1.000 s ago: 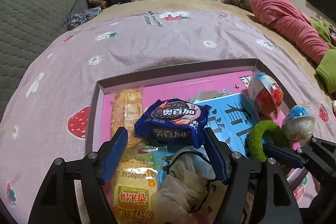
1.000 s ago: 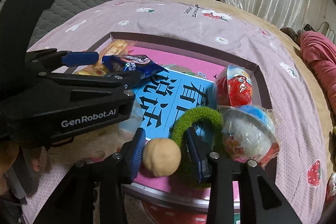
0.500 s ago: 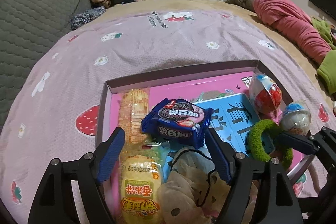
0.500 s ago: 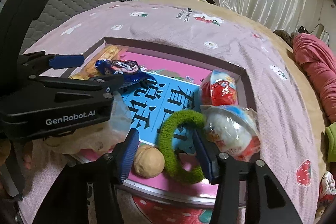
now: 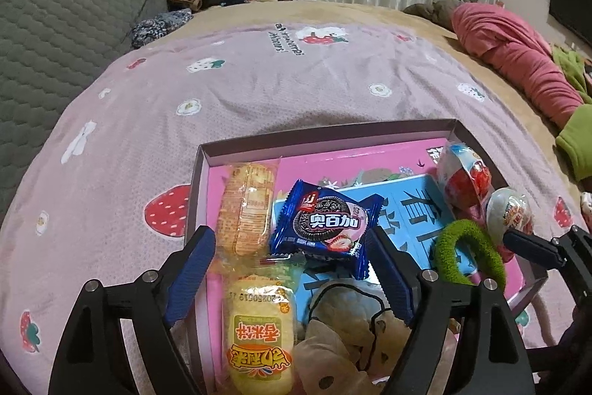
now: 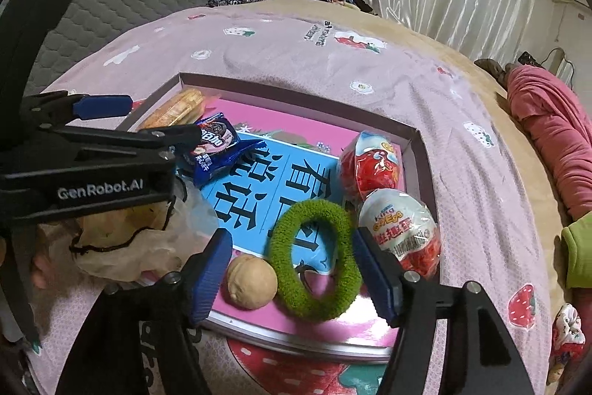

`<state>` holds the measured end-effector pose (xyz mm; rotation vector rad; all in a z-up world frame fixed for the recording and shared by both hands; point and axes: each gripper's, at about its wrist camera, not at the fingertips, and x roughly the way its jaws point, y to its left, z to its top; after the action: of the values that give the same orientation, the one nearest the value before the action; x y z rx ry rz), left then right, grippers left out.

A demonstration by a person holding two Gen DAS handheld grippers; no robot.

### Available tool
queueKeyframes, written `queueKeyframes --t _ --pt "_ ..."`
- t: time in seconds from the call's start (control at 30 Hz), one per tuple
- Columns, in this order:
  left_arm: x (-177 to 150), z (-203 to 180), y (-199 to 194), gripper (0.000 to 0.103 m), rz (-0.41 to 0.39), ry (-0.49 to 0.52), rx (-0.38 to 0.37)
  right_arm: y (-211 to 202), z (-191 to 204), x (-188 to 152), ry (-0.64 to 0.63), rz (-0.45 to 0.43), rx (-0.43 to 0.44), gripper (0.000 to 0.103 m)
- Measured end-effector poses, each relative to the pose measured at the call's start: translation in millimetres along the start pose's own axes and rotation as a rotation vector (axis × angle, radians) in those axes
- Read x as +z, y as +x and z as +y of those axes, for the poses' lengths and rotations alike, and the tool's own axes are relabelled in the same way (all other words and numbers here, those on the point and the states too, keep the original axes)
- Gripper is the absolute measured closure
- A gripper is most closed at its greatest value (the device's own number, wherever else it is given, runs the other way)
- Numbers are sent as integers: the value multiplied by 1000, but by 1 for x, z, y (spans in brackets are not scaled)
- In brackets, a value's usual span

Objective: Organize objects
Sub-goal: 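Lower the packet onto the book and open the left gripper while the right releases the bun, then withdraw both open tools up and away from the tray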

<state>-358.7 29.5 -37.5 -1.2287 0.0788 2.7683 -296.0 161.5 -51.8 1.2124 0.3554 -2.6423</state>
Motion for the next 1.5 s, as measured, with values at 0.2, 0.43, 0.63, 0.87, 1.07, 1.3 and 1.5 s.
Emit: queueKeyframes --t 0.2,0.43,0.63,0.87,1.07,1.3,1.5 --pt "3 6 -8 19 -21 -26 -5 -8 -5 0 27 -23 14 28" --pt "5 9 -19 18 -45 -40 -1 -17 -12 1 53 -50 12 26" --pt "5 10 -28 18 -57 -47 -2 -32 -26 4 115 -111 27 19" --pt "-1 6 -40 18 -73 -47 22 -43 -33 6 150 -145 25 18" --pt "-5 4 -57 18 -95 -47 30 -58 -32 10 150 -177 5 13" --pt "-14 3 -83 18 -108 -66 16 -90 -38 10 188 -252 -48 4" --pt "-28 1 -115 17 -125 -81 6 -123 -37 10 209 -291 -39 1"
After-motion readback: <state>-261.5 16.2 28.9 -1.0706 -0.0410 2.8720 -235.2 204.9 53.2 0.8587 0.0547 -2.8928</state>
